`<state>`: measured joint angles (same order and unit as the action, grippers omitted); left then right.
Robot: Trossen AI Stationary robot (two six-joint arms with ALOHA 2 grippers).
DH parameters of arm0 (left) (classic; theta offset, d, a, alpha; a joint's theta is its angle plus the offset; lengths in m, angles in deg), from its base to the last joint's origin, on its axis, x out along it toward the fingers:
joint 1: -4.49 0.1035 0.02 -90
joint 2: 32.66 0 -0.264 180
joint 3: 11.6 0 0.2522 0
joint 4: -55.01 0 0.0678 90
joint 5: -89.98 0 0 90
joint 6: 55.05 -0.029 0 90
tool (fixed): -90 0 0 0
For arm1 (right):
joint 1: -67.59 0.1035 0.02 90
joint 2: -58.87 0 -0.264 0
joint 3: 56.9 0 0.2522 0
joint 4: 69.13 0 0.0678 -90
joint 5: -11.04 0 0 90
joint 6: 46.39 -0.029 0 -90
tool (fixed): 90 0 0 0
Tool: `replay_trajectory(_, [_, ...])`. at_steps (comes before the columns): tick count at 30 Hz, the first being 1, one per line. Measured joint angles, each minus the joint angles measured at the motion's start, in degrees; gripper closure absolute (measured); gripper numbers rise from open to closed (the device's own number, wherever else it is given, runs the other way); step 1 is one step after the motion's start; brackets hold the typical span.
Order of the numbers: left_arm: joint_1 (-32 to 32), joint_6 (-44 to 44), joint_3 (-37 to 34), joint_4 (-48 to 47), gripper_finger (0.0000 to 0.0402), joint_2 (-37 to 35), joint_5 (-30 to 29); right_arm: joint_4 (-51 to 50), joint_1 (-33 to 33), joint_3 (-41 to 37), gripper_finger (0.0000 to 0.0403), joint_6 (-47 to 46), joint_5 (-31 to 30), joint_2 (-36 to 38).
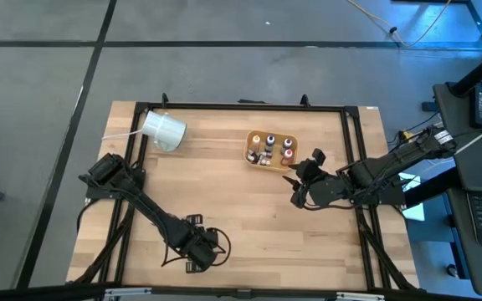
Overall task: Pick & Place food coloring
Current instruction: Put the small blue food coloring bottle into the yellow bin
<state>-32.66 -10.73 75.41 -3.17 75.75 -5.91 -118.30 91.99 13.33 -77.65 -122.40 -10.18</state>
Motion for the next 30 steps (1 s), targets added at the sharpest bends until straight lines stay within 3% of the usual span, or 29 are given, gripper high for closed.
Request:
replay_trajectory(8, [0.0, -0.5, 0.0, 0.3, 0.0249, 0.8, -1.2, 0.0, 0.0, 0.0, 0.0219, 0.0, 0.0, 0.0])
replay_trajectory(19, [0.0, -1.6, 0.0, 0.6, 0.0336, 0.8, -0.3, 0.0, 0.0, 0.0, 0.0219, 0.0, 0.0, 0.0])
replay_trajectory(26, [1.4, -1.2, 2.3, 0.5, 0.0339, 0.4, 1.5, 0.0, 0.0, 0.0, 0.0219, 0.2, 0.0, 0.0])
replay_trajectory(30, [5.9, -1.2, 6.3, -0.7, 0.0337, -0.9, -1.2, -0.2, 0.0, 0.0, 0.0219, 0.2, 0.0, 0.2])
